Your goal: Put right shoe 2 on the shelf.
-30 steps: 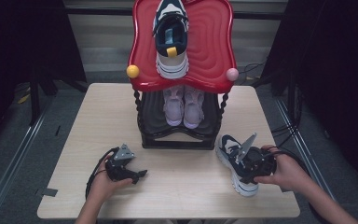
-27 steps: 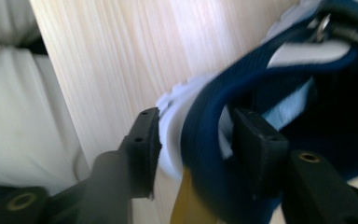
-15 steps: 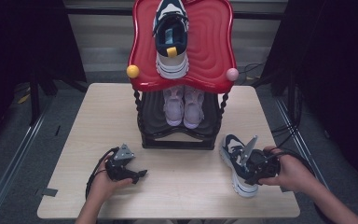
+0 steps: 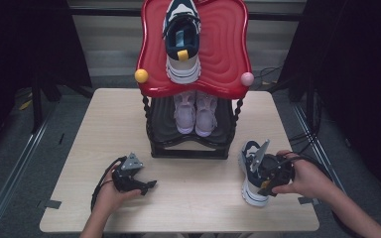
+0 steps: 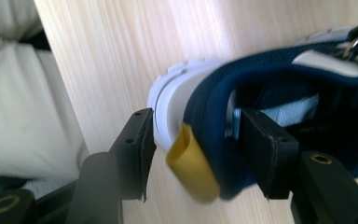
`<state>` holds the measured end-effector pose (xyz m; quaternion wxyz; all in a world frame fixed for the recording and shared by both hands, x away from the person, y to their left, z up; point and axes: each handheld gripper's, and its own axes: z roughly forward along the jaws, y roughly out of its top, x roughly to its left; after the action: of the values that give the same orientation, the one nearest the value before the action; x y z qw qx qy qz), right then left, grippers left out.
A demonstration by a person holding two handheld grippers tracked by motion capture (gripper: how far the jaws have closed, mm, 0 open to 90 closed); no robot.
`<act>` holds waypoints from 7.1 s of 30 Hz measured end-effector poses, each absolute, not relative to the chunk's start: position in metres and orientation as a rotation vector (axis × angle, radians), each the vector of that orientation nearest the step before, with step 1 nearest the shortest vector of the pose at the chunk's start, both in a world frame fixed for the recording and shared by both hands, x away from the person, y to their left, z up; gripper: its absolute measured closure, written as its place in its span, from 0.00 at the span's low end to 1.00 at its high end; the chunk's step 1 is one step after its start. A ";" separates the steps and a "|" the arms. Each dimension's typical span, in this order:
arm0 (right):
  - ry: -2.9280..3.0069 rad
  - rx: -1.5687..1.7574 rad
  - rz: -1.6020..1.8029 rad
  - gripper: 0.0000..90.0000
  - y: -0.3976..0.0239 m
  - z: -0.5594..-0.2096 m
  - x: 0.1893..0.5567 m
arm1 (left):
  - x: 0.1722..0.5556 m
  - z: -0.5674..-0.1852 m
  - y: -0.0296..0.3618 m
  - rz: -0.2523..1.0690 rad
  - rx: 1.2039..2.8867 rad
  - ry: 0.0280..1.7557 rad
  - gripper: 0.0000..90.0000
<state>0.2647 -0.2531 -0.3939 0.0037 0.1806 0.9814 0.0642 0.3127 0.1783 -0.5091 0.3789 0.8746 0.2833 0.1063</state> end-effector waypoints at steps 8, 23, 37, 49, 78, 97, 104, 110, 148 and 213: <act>3.099 0.494 0.188 0.58 -0.256 -0.395 0.264 | 0.313 -0.509 0.178 0.271 2.235 0.725 0.14; 3.152 0.559 0.146 0.69 -0.245 -0.392 0.274 | 0.313 -0.509 0.178 0.272 2.232 0.729 0.14; 3.178 0.487 0.089 0.73 -0.243 -0.392 0.275 | 0.313 -0.509 0.178 0.271 2.233 0.729 0.14; 3.194 0.500 0.021 0.78 -0.237 -0.395 0.276 | 0.313 -0.509 0.178 0.272 2.233 0.728 0.14; 3.200 0.517 0.095 0.82 -0.243 -0.384 0.281 | 0.313 -0.509 0.178 0.271 2.228 0.729 0.14; 3.154 0.565 0.077 0.82 -0.250 -0.310 0.286 | 0.314 -0.509 0.179 0.276 2.241 0.714 0.13; 3.142 0.548 0.109 0.82 -0.254 -0.280 0.289 | 0.314 -0.509 0.178 0.271 2.243 0.712 0.12; 3.109 0.546 0.143 0.82 -0.255 -0.246 0.292 | 0.314 -0.509 0.178 0.268 2.243 0.708 0.10; 2.805 0.561 0.160 0.83 -0.229 -0.049 0.324 | 0.314 -0.510 0.178 0.273 2.254 0.709 0.07; 2.746 0.158 0.026 0.83 -0.105 -0.086 0.389 | 0.314 -0.510 0.180 0.257 2.260 0.699 0.06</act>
<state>0.3893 -0.1047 -0.0857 0.1943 0.0564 0.9793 0.0092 0.3140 0.1804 -0.5097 0.3717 0.8817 0.2727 0.1002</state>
